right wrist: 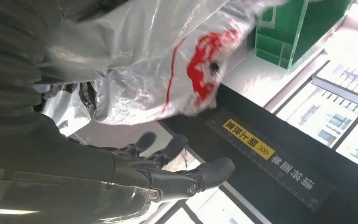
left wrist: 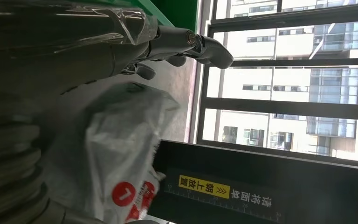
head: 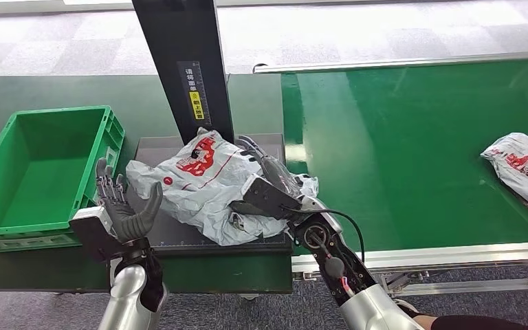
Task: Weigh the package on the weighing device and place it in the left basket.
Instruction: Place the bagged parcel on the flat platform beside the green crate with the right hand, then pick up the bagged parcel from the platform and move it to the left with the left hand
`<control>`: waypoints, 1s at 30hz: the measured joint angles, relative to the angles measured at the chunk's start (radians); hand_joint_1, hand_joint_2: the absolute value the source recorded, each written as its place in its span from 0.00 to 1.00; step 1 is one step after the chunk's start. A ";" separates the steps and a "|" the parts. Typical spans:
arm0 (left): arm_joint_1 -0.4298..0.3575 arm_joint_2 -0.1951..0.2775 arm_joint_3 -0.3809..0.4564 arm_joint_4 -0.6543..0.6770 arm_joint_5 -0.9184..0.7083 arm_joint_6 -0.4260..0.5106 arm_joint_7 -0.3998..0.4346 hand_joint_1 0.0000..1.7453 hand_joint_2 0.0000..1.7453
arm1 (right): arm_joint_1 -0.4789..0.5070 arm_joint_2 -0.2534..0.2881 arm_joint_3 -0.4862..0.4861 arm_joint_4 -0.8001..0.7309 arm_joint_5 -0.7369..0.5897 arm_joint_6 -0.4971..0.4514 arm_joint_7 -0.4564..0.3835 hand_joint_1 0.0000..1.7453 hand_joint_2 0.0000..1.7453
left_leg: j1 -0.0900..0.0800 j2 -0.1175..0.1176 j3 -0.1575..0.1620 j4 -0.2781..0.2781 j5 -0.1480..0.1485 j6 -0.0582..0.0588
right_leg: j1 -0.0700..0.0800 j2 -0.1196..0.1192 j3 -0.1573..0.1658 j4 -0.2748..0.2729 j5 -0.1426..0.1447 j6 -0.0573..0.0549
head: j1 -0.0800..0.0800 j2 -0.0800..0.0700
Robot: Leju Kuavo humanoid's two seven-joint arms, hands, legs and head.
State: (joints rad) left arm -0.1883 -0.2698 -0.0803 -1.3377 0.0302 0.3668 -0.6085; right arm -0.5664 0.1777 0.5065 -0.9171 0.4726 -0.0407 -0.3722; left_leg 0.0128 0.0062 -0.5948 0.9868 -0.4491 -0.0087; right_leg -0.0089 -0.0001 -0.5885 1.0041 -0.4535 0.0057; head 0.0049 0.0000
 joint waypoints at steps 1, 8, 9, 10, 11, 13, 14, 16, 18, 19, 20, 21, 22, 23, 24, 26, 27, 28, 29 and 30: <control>0.000 0.000 -0.001 0.001 0.000 0.000 0.000 0.00 1.00 | 0.003 -0.002 -0.004 -0.007 0.000 0.000 0.000 0.00 1.00 | 0.000 0.000 0.000 0.000 0.000 0.000 | 0.000 0.000 0.000 0.000 0.000 0.000 | 0.000 0.000; 0.000 0.002 -0.008 0.005 0.001 0.000 0.000 0.00 1.00 | 0.011 -0.005 -0.019 -0.029 0.000 -0.001 -0.001 0.00 1.00 | 0.000 0.000 -0.001 0.000 0.000 0.000 | 0.000 0.000 0.000 0.000 0.000 0.000 | 0.000 0.000; 0.000 0.003 -0.008 0.005 0.001 0.000 0.000 0.00 1.00 | 0.011 -0.005 -0.019 -0.030 0.000 -0.001 -0.002 0.00 1.00 | 0.000 0.000 -0.001 0.000 0.000 0.000 | 0.000 0.000 -0.001 0.000 0.000 0.000 | 0.000 0.000; 0.000 0.003 -0.008 0.005 0.001 -0.001 0.000 0.00 1.00 | 0.012 -0.005 -0.020 -0.031 0.001 -0.002 -0.005 0.00 1.00 | 0.000 0.000 -0.001 0.000 0.000 0.000 | 0.000 0.000 -0.001 0.000 0.000 0.000 | 0.000 0.000; 0.000 0.004 -0.008 0.005 0.001 -0.001 0.000 0.00 1.00 | 0.012 -0.005 -0.020 -0.031 0.001 -0.003 -0.009 0.00 1.00 | 0.000 0.000 -0.001 0.000 0.000 0.000 | 0.000 0.000 -0.001 0.000 0.000 0.000 | 0.000 0.000; 0.000 0.004 -0.008 0.005 0.001 -0.004 0.000 0.00 1.00 | 0.012 -0.005 -0.021 -0.031 0.003 -0.009 -0.019 0.00 1.00 | 0.000 0.000 -0.001 0.000 0.000 0.000 | 0.000 0.000 -0.001 0.000 0.000 0.000 | 0.000 0.000; 0.000 0.005 -0.008 0.005 0.001 -0.006 0.000 0.00 1.00 | 0.012 -0.005 -0.021 -0.031 0.004 -0.012 -0.024 0.00 1.00 | 0.000 0.000 -0.001 0.000 0.000 0.000 | 0.000 0.000 -0.001 0.000 0.000 0.000 | 0.000 0.000; 0.000 0.005 -0.008 0.005 0.001 -0.009 0.000 0.00 1.00 | 0.012 -0.005 -0.023 -0.031 0.004 -0.018 -0.034 0.00 1.00 | 0.000 0.000 -0.001 0.000 0.000 0.000 | 0.000 0.000 -0.001 0.000 0.000 0.000 | 0.000 0.000; -0.001 0.006 -0.008 0.006 -0.004 -0.013 0.003 0.00 1.00 | 0.013 -0.004 -0.026 -0.035 0.002 -0.027 -0.042 0.00 1.00 | 0.000 0.000 -0.001 0.000 0.000 0.000 | 0.000 0.000 -0.001 0.000 0.000 0.000 | 0.000 0.000; -0.002 0.007 -0.010 0.008 -0.012 -0.016 0.009 0.00 1.00 | 0.013 -0.004 -0.029 -0.037 -0.001 -0.032 -0.046 0.00 1.00 | 0.000 0.000 -0.001 0.000 0.000 0.000 | 0.000 0.000 -0.001 0.000 0.000 0.000 | 0.000 0.000; -0.003 0.008 -0.014 0.011 -0.028 -0.021 0.021 0.00 1.00 | 0.014 -0.004 -0.031 -0.040 -0.006 -0.037 -0.050 0.00 1.00 | 0.000 0.000 -0.001 0.000 0.000 0.000 | 0.000 0.000 -0.001 0.000 0.000 0.000 | 0.000 0.000; -0.007 0.011 -0.022 0.018 -0.063 -0.027 0.045 0.00 1.00 | 0.014 -0.004 -0.035 -0.043 -0.013 -0.042 -0.054 0.00 1.00 | 0.000 0.000 -0.001 0.000 0.000 0.000 | 0.000 0.000 -0.001 0.000 0.000 0.000 | 0.000 0.000; -0.014 0.015 -0.033 0.030 -0.116 -0.035 0.080 0.00 1.00 | 0.014 -0.004 -0.039 -0.046 -0.022 -0.047 -0.058 0.00 1.00 | 0.000 0.000 -0.001 0.000 0.000 0.000 | 0.000 0.000 -0.001 0.000 0.000 0.000 | 0.000 0.000; -0.023 0.019 -0.048 0.047 -0.183 -0.050 0.127 0.00 1.00 | 0.015 -0.004 -0.044 -0.048 -0.034 -0.053 -0.063 0.00 1.00 | 0.000 0.000 -0.001 0.000 0.000 0.000 | 0.000 0.000 -0.001 0.000 0.000 0.000 | 0.000 0.000; -0.035 0.025 -0.067 0.072 -0.256 -0.072 0.181 0.00 1.00 | 0.015 -0.003 -0.049 -0.051 -0.045 -0.060 -0.069 0.00 1.00 | 0.000 -0.001 -0.001 0.000 0.000 0.000 | 0.000 0.000 -0.001 0.000 0.000 0.000 | 0.000 0.000; -0.062 0.033 -0.105 0.137 -0.379 -0.130 0.272 0.00 1.00 | 0.016 -0.002 -0.060 -0.054 -0.063 -0.070 -0.081 0.00 1.00 | 0.000 0.000 -0.001 0.000 0.000 0.000 | 0.000 0.000 -0.001 0.000 0.000 0.000 | 0.000 0.000; -0.077 0.036 -0.123 0.178 -0.433 -0.156 0.306 0.00 1.00 | 0.016 -0.001 -0.064 -0.056 -0.069 -0.074 -0.085 0.00 1.00 | 0.000 0.000 -0.001 0.000 0.000 0.000 | 0.000 0.000 -0.001 0.000 0.000 0.000 | 0.000 0.000; -0.092 0.038 -0.140 0.218 -0.487 -0.177 0.333 0.00 1.00 | 0.017 -0.001 -0.068 -0.056 -0.073 -0.076 -0.088 0.00 1.00 | 0.000 0.000 -0.001 0.000 0.000 0.000 | 0.000 0.000 -0.001 0.000 0.000 0.000 | 0.000 0.000; -0.108 0.041 -0.157 0.259 -0.541 -0.192 0.358 0.00 1.00 | 0.019 0.000 -0.071 -0.056 -0.077 -0.077 -0.089 0.00 1.00 | 0.000 0.000 -0.001 0.000 0.000 0.000 | 0.000 0.000 -0.001 0.000 0.000 0.000 | 0.000 0.000; -0.124 0.043 -0.174 0.298 -0.593 -0.206 0.384 0.00 1.00 | 0.020 0.001 -0.074 -0.056 -0.080 -0.078 -0.090 0.00 1.00 | 0.000 0.000 -0.001 0.000 0.000 0.000 | 0.000 0.000 -0.001 0.000 0.000 0.000 | 0.000 0.000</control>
State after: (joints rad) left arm -0.3123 -0.2270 -0.2541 -1.0401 -0.5633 0.1612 -0.2244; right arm -0.5468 0.1790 0.4322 -0.9735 0.3926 -0.1187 -0.4627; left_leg 0.0125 0.0060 -0.5961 0.9870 -0.4490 -0.0086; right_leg -0.0093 -0.0003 -0.5897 1.0041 -0.4532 0.0058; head 0.0049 0.0000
